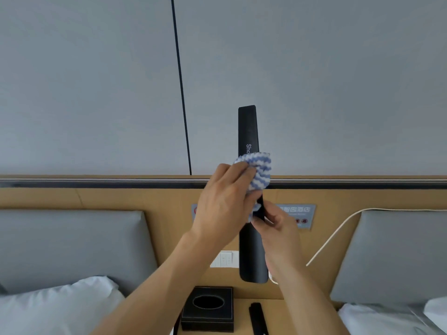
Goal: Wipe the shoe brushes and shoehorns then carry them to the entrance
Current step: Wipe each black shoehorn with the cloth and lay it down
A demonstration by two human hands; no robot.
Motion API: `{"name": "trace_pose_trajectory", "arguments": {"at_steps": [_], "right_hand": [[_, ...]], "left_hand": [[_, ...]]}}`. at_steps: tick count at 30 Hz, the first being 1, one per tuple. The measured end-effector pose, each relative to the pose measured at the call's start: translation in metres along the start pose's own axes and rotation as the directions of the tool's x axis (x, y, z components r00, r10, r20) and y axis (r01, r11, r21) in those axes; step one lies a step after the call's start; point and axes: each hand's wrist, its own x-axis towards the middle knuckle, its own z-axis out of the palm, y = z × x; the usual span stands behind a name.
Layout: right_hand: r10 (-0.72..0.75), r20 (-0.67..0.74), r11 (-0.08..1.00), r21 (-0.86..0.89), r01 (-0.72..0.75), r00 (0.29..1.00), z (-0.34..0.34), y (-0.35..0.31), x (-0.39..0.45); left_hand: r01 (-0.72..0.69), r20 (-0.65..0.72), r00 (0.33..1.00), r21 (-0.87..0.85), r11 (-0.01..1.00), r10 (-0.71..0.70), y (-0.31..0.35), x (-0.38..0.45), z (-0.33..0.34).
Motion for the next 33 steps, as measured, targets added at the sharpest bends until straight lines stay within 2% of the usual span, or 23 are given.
{"name": "trace_pose_trajectory", "arguments": {"at_steps": [2, 5, 11, 17, 24, 28, 33], "right_hand": [[-0.011, 0.014, 1.000, 0.029, 0.010, 1.000, -0.004, -0.002, 0.001], [-0.017, 0.038, 1.000, 0.013, 0.016, 0.999, -0.006, 0.001, -0.001], [0.006, 0.074, 1.000, -0.030, -0.004, 0.997, -0.002, -0.001, 0.000], [-0.024, 0.126, 0.995, -0.092, 0.036, 0.992, 0.003, -0.001, -0.002], [-0.049, 0.139, 0.993, -0.101, 0.064, 0.989, 0.008, -0.006, 0.002], [-0.085, 0.138, 0.996, -0.027, 0.090, 0.987, 0.008, -0.011, 0.008], [-0.093, 0.133, 0.981, 0.184, 0.067, 0.987, 0.009, -0.020, 0.019]], "left_hand": [[-0.018, 0.076, 0.997, -0.008, 1.000, 0.018, 0.000, -0.007, 0.000], [-0.041, 0.094, 0.995, -0.024, 0.999, 0.043, -0.005, -0.009, -0.001], [-0.027, 0.000, 1.000, -0.058, 0.998, 0.027, -0.013, 0.018, -0.012], [0.087, -0.108, 0.991, 0.102, 0.991, -0.076, -0.028, 0.072, -0.033], [0.120, -0.146, 0.985, 0.179, 0.976, -0.094, -0.039, 0.128, -0.057], [0.103, -0.131, 0.987, 0.103, 0.989, -0.089, -0.034, 0.132, -0.058], [0.074, 0.008, 0.997, -0.034, 0.997, -0.074, -0.019, 0.108, -0.042]]}}
